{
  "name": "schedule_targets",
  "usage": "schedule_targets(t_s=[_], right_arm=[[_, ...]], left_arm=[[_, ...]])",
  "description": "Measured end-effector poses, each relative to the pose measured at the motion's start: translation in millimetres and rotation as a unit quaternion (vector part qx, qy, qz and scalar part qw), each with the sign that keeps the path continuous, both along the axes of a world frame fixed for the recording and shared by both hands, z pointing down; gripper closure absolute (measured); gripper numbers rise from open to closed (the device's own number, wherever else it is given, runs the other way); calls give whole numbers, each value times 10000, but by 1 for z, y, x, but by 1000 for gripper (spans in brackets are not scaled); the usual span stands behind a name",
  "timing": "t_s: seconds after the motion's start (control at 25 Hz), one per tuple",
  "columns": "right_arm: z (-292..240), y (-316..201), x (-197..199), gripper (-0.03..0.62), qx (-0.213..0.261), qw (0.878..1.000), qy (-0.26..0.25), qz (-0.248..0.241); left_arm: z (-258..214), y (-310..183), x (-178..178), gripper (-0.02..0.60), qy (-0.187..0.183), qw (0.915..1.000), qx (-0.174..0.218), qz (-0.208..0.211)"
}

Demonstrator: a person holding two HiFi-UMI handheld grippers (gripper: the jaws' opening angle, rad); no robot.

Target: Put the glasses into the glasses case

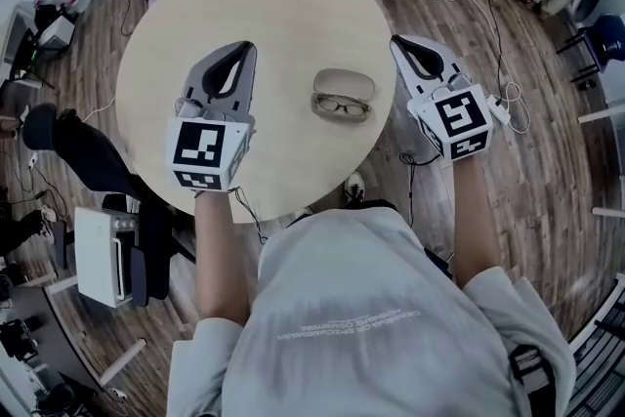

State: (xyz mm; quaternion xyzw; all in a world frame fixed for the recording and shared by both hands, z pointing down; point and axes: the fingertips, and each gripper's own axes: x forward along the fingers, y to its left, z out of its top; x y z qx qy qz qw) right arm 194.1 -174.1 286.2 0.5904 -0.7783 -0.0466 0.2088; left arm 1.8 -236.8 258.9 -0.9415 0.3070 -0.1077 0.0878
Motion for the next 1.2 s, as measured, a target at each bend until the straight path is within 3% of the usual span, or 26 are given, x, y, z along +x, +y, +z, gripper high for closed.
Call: schedule_targets(t_s=[0.56, 1.2], right_arm=[[-17, 6, 1, 594, 95, 9997, 167, -165], [-2, 8, 8, 594, -72, 9995, 169, -271]], left_arm=[[-26, 12, 12, 566, 57, 9994, 325, 102], [-6, 19, 30, 566, -171, 9995, 167, 213]])
